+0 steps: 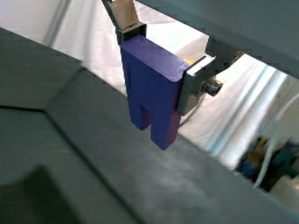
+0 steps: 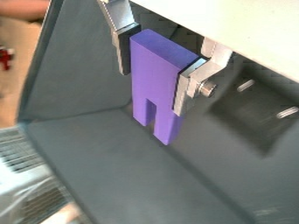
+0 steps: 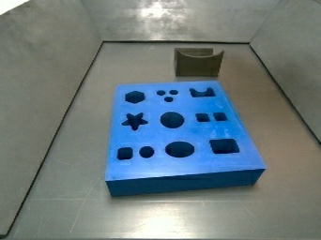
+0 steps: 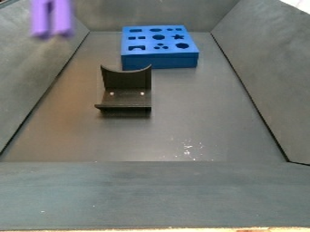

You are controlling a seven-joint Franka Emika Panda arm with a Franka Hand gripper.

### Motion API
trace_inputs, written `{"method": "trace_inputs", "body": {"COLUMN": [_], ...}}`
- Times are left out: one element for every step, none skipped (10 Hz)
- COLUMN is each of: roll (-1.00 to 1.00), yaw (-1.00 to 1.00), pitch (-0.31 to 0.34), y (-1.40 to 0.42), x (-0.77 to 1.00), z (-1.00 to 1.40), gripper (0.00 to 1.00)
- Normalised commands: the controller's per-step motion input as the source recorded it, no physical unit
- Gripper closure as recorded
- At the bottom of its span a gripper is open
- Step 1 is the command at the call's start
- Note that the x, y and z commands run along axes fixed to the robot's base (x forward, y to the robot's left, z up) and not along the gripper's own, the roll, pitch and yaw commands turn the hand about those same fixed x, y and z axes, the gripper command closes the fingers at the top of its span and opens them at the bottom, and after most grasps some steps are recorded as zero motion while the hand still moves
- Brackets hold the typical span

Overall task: Pick up the double-square object. Move up. Place the double-square object on the fixture. Regrasp the double-square object. Move to above the board. Insert the double-square object.
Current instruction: Move to above the board.

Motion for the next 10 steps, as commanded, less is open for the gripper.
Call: {"method": "trace_inputs", "body": {"roll": [-1.00,-1.00,-1.00,-1.00,-1.00,-1.00,-1.00,-1.00,-1.00,-0.81], "yaw": [-0.03,-0.03,-0.03,-0.04,-0.05,-0.05,-0.05,-0.05,-0.06,-0.04], "pitch": [-0.043,-0.068,-0.074,-0.078,-0.081,-0.097,-0.101,-0.126,-0.138,-0.140], "y": [-1.00,-1.00,-1.00,-1.00,-1.00,-1.00,-1.00,-1.00,-1.00,-0.82], "x": [-0.84,-0.86,-0.86,-0.88,-0.89,-0.92,-0.93,-0.97,-0.99,-0.87], "z": [0.34,0.34,0.34,0.34,0.34,0.34,0.34,0.35,0.35,0.28], "gripper": [1.00,1.00,1.00,1.00,1.00,1.00,1.00,1.00,1.00,1.00]}}
